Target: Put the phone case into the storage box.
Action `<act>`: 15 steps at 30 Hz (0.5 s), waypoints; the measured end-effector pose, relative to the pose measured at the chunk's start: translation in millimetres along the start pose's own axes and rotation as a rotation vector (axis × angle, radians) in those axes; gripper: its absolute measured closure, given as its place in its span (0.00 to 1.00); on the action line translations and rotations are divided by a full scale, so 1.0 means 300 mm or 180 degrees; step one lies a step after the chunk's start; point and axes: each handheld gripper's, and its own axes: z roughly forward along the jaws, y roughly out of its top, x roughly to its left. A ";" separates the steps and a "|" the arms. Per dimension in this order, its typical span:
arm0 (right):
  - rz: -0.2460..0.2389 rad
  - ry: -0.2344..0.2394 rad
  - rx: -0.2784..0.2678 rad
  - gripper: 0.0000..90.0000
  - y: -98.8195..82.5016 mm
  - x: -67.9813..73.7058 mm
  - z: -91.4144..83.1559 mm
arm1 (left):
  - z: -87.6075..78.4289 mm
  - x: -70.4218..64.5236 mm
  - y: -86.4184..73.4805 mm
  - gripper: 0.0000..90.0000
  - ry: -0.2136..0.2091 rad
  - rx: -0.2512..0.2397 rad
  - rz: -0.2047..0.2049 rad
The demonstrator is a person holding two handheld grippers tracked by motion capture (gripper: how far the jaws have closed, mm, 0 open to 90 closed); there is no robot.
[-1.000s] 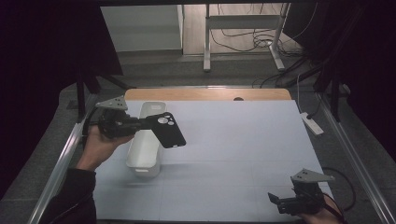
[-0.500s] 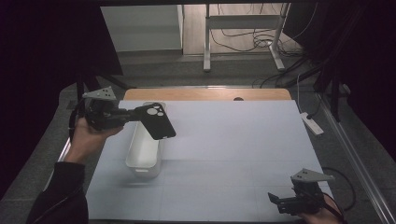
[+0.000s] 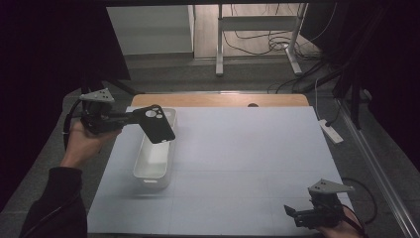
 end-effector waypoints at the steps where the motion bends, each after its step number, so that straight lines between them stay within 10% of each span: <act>1: 0.0004 0.0006 -0.0005 0.00 0.000 -0.001 0.000 | 0.001 0.005 -0.003 0.92 0.0009 0.0008 0.0002; 15: -0.0008 0.0023 0.0014 0.00 0.000 -0.001 0.003 | 0.041 0.075 -0.030 0.92 0.0151 0.0043 -0.0041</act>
